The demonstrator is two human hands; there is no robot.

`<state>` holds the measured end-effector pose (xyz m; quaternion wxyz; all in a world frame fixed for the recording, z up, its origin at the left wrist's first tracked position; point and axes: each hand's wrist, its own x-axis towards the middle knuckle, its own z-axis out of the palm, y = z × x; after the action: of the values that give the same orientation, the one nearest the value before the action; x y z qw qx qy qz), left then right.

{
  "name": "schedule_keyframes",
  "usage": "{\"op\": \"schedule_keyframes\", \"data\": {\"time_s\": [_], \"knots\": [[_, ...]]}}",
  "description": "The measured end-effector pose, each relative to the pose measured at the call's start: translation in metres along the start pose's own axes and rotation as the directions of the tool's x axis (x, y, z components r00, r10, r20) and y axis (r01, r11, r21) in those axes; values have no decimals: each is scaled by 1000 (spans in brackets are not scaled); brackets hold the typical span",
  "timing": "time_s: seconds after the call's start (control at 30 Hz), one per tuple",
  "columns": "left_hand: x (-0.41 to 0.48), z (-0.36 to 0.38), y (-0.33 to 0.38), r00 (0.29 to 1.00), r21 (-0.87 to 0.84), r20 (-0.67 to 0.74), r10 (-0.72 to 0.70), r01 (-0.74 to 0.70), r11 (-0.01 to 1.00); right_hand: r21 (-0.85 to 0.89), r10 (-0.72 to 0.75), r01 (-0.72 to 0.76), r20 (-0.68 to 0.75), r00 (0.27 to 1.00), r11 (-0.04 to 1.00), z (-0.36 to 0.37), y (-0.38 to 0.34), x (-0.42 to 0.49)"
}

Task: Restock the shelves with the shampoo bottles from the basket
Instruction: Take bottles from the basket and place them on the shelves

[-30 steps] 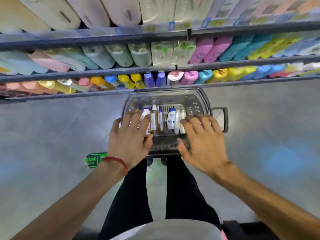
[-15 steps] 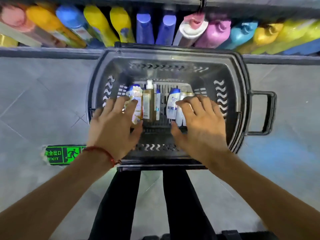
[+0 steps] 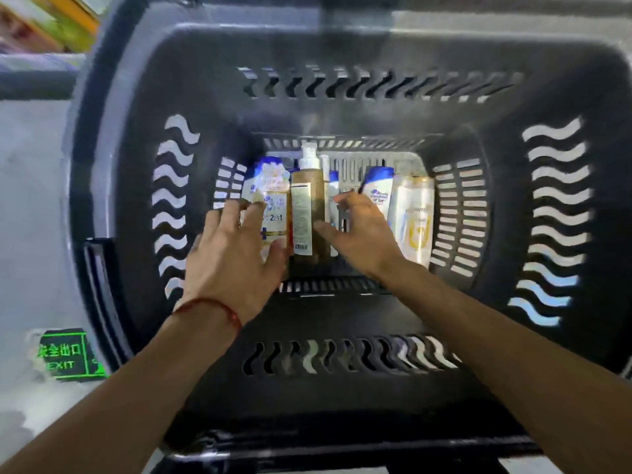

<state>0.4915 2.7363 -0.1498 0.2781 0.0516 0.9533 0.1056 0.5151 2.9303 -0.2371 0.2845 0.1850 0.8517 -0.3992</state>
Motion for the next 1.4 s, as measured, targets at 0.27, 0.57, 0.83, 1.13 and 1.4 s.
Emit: {"op": "schedule_keyframes", "data": {"time_s": [0.27,0.57,0.83,1.13,1.4], "knots": [[9,23,-8,999,-24,12,-44,44,999,252,167,-188,100,981,949,48,13,43],[15,20,-13,995,-108,25,-98,100,989,289,161,-259,323,933,921,11,14,24],[16,45,-17,951,-315,244,-187,261,913,376,244,-293,175,954,879,3,30,-32],[57,95,-16,829,-596,280,-484,545,590,325,308,-318,81,948,891,-5,38,-16],[66,116,-16,808,-563,213,-549,561,607,269,316,-317,46,948,910,2,54,-5]]}}
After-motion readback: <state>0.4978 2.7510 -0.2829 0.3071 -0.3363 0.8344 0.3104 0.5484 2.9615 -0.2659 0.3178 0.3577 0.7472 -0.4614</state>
